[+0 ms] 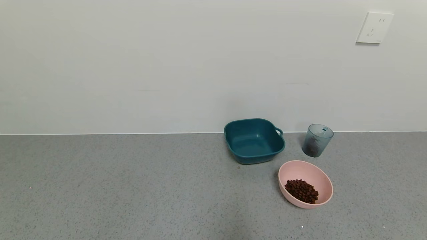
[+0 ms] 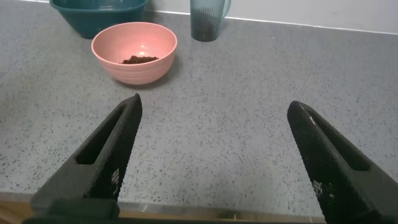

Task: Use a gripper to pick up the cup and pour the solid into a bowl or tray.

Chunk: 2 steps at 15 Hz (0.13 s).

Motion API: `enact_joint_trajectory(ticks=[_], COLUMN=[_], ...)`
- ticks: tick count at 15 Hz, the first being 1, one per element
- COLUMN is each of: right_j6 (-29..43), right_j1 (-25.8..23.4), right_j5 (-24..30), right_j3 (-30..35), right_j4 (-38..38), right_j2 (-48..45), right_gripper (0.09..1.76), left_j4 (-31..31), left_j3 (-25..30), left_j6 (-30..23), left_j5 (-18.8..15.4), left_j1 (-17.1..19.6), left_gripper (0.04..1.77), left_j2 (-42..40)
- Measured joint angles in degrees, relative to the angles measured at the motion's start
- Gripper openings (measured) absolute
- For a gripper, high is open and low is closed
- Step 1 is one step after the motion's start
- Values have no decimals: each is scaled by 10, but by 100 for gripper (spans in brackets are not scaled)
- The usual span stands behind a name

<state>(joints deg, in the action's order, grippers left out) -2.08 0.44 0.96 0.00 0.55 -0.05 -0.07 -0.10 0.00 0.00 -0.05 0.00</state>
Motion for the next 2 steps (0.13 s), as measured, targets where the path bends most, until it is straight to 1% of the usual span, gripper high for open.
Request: enact_joint_trajectory(ticks=[2], right_j6=[0], right_j1=[0], right_j5=[0], right_j3=[0], right_j4=[0], right_j2=[0], right_gripper=[170], left_j4=[0], left_j3=[0], left_j6=[0], left_j5=[0], left_j1=[0], left_gripper=[175], left_j2=[0])
